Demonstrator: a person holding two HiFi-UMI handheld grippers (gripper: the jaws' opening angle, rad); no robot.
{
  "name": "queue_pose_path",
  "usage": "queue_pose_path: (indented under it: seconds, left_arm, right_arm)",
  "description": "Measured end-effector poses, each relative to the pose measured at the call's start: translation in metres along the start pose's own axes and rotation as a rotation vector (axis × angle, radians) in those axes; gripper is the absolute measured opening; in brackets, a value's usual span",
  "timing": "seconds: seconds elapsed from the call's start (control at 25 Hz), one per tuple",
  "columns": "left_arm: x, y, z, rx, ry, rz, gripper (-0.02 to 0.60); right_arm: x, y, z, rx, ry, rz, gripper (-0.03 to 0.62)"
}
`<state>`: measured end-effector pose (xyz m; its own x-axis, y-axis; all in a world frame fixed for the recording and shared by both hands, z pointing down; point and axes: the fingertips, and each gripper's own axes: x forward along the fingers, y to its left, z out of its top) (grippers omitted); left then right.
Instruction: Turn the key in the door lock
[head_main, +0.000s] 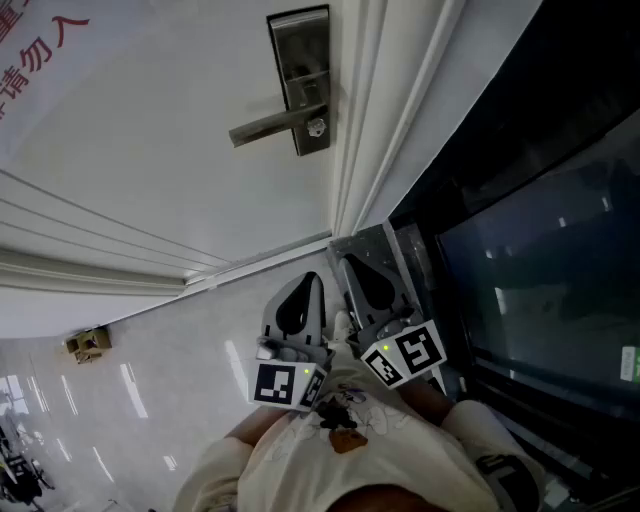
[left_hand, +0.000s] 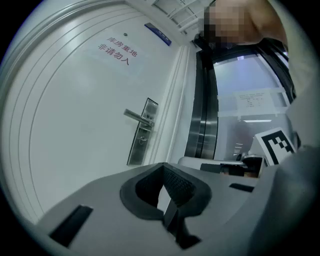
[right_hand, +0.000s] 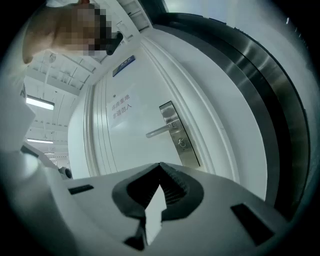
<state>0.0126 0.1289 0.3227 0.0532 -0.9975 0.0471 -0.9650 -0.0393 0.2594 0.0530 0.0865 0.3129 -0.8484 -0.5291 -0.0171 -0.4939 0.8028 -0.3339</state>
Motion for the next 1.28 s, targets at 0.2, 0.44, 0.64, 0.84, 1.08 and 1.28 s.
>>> queue_pose_path:
  seconds: [0.2, 0.44, 0.64, 0.84, 1.08, 1.28]
  left_arm:
    - [0.012, -0.007, -0.005, 0.012, -0.014, 0.025, 0.003]
    - [0.021, 0.005, -0.003, -0.001, -0.033, 0.092, 0.003]
    - [0.034, 0.019, -0.004, -0.007, -0.012, 0.093, 0.003]
    - [0.062, 0.046, 0.001, -0.020, 0.007, 0.055, 0.003]
    - [0.100, 0.069, 0.013, -0.010, 0.020, -0.055, 0.003]
    - [0.119, 0.088, 0.026, 0.015, 0.036, -0.134, 0.003]
  right_arm:
    - [-0.001, -0.013, 0.000, 0.000, 0.015, 0.026, 0.006]
    - [0.003, -0.025, 0.001, 0.016, 0.000, 0.050, 0.008]
    - [0.018, -0.031, -0.003, 0.025, 0.011, 0.040, 0.008]
    - [0.058, -0.040, 0.001, -0.036, 0.024, 0.014, 0.008]
    - [0.108, -0.051, 0.022, -0.231, -0.014, -0.072, 0.093]
    - [0.133, -0.055, 0.034, -0.409, -0.037, -0.177, 0.118]
